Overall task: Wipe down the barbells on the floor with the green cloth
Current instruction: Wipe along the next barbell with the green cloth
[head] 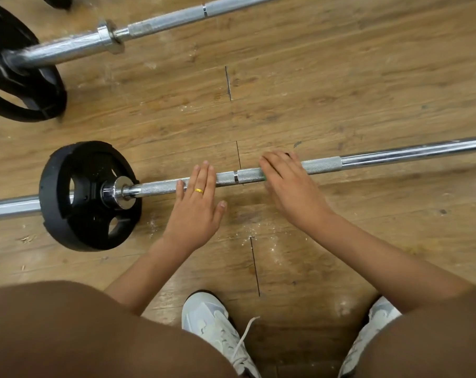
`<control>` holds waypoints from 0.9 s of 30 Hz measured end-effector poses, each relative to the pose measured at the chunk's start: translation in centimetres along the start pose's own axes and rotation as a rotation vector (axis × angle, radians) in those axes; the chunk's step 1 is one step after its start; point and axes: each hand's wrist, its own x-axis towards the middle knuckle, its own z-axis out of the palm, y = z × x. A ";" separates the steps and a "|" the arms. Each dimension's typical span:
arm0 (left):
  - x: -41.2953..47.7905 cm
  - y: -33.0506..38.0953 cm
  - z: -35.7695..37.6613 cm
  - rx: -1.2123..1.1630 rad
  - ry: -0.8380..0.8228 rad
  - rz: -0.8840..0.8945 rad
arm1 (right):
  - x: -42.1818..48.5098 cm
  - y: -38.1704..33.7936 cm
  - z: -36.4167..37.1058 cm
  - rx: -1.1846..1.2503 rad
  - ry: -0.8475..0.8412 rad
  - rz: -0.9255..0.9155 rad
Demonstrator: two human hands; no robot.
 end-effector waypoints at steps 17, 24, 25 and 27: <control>5.0 -1.5 -2.6 0.126 -0.109 0.124 | 4.1 1.9 0.2 0.040 -0.040 0.046; 7.0 -1.8 -3.0 0.107 -0.116 0.104 | 6.2 4.0 0.3 -0.018 -0.023 0.018; 7.4 -1.6 -3.1 0.087 -0.123 0.092 | 6.7 3.7 0.4 -0.018 -0.032 0.010; 8.2 -1.4 -3.4 0.069 -0.132 0.079 | 7.9 2.9 0.8 -0.015 -0.053 -0.032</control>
